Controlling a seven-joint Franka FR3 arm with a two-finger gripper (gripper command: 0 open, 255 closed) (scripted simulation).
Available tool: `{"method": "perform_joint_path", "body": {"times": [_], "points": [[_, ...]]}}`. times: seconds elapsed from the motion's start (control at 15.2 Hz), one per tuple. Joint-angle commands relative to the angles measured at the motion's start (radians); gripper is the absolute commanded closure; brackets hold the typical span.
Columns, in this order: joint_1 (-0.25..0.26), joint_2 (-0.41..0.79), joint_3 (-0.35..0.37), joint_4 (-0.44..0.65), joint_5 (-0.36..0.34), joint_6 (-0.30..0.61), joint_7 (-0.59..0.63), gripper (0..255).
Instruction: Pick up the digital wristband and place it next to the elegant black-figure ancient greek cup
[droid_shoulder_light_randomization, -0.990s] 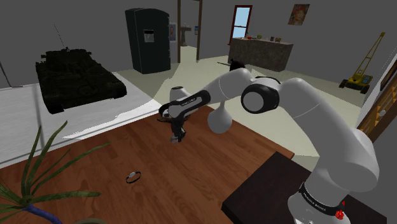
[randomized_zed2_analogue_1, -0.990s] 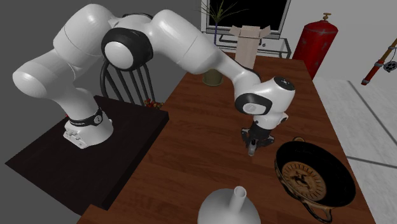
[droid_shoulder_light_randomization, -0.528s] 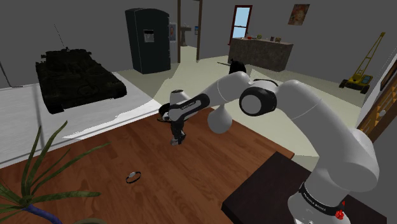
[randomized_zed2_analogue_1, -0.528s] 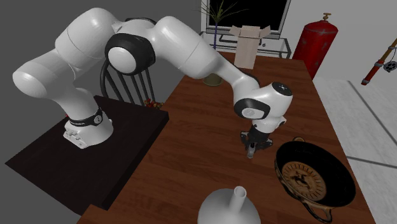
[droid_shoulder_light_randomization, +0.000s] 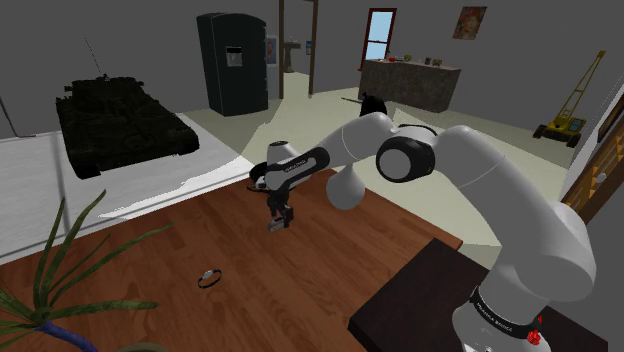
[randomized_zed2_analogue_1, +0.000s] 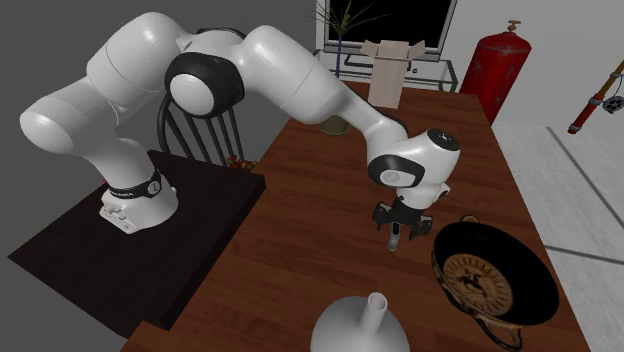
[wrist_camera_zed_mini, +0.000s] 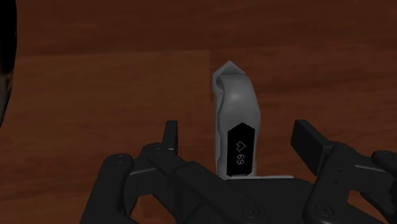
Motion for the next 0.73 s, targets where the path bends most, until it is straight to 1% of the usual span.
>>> {"method": "perform_joint_path", "body": {"times": [0.0,0.26,0.66], "points": [[0.0,0.0,0.0,0.0,0.0,0.0,0.0,0],[-0.005,-0.08,0.001,-0.009,0.001,-0.071,0.0,0],[-0.005,-0.08,0.001,-0.009,0.001,-0.071,0.0,0]]}}
